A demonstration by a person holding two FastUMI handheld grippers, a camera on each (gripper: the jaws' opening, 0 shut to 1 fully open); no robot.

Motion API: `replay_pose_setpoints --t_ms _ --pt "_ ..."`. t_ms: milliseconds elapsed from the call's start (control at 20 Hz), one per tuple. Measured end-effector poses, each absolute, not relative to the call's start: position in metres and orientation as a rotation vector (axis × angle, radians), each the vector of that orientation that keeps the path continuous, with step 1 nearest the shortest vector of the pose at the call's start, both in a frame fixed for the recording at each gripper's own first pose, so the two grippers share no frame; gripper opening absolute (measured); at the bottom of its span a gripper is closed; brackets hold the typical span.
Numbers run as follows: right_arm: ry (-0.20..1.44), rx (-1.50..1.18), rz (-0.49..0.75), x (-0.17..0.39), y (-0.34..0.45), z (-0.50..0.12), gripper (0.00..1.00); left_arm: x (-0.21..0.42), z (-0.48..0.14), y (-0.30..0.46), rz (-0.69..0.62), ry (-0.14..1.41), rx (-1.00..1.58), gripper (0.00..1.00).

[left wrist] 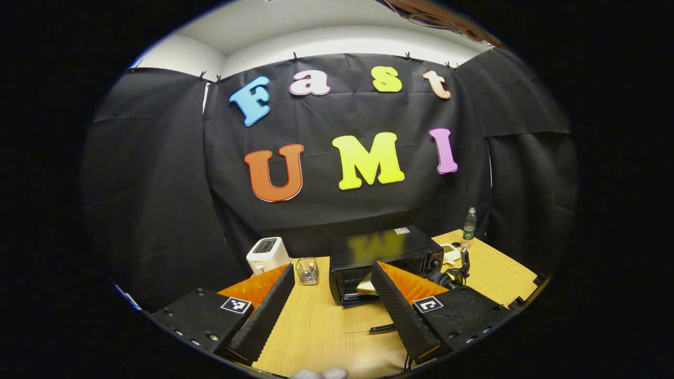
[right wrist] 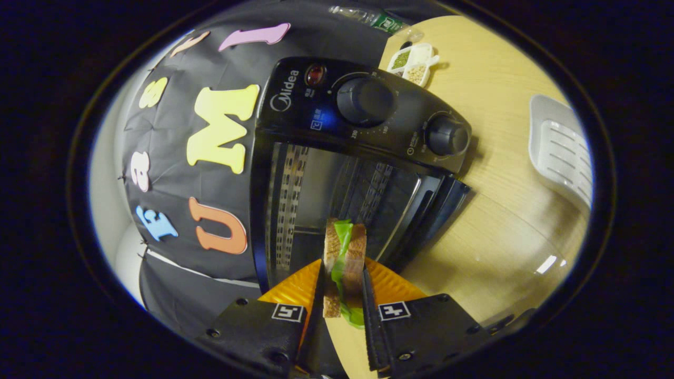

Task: Open the electric oven with the left hand, put the food in, and close the electric oven.

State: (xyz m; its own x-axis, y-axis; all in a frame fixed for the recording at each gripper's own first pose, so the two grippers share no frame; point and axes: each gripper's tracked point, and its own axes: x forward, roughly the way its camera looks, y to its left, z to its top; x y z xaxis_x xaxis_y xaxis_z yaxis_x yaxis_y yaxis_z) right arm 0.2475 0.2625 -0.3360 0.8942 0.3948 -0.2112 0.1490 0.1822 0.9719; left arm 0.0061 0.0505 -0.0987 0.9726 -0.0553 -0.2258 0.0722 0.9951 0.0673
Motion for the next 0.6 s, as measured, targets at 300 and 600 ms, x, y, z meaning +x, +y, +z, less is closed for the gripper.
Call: replay_pose_setpoints --t_ms 300,600 --pt "0.389 1.438 0.077 0.275 0.251 -0.352 0.33 0.015 -0.104 0.05 -0.046 0.239 0.047 0.96" --pt "0.379 1.348 0.05 0.281 0.251 -0.354 0.37 0.011 -0.115 0.051 -0.042 0.274 0.051 0.96"
